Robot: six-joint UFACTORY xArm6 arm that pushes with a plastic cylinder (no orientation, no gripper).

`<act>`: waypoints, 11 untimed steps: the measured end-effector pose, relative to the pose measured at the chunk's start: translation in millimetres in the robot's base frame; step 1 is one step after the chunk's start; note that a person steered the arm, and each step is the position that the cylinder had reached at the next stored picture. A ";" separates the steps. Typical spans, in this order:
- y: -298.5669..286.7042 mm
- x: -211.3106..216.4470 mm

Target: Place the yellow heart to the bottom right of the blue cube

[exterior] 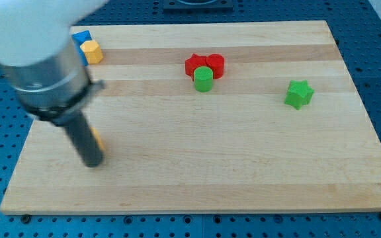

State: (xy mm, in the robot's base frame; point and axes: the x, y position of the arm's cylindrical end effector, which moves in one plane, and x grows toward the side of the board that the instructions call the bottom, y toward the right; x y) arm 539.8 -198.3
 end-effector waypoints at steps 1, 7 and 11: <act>-33.5 -34.1; 39.0 -129.0; 3.8 -193.6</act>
